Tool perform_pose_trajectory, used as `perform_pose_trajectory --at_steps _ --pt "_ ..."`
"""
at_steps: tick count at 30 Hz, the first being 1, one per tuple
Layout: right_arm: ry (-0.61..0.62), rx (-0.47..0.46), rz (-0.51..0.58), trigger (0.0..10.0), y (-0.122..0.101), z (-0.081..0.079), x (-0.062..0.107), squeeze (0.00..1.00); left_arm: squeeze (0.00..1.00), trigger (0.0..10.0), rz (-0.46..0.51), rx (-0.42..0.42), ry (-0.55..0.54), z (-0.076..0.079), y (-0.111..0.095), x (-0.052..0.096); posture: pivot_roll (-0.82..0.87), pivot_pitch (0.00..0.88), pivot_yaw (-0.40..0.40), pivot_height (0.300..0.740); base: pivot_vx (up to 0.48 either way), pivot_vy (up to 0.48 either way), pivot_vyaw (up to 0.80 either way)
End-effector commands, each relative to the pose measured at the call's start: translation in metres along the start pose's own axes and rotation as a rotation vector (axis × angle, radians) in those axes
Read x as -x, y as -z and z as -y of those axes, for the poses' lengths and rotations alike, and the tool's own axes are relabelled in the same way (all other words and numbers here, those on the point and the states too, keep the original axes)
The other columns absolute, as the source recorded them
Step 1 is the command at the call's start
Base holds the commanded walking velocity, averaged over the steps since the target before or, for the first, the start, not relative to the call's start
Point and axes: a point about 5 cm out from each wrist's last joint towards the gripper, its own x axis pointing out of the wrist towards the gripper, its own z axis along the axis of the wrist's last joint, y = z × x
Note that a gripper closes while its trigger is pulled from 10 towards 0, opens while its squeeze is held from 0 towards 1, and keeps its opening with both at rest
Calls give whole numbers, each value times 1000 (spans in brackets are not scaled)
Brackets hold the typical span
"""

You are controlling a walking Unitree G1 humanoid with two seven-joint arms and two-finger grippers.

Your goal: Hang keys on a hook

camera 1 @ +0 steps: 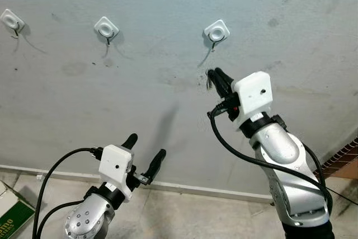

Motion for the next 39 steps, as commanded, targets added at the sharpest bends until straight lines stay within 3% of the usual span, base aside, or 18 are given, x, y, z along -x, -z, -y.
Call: perform_pose_trajectory --at_steps 1,19,30,39 --pt "-12 -3 16 10000 -4 -1 -4 0 0 10000 0 -10 4 0 0 -1 -30 86 17 740 0 0 0" --pt "-7 1 76 10000 -16 7 -20 0 0 10000 -4 -7 3 -1 1 -1 -22 93 23 740 0 0 0" --pt "51 24 56 10000 -11 23 -22 0 0 10000 120 -30 32 5 -22 -14 -25 92 23 740 0 0 0" --pt "62 24 41 10000 -4 24 -21 0 0 10000 195 -43 50 9 -39 -22 -25 92 23 740 0 0 0"
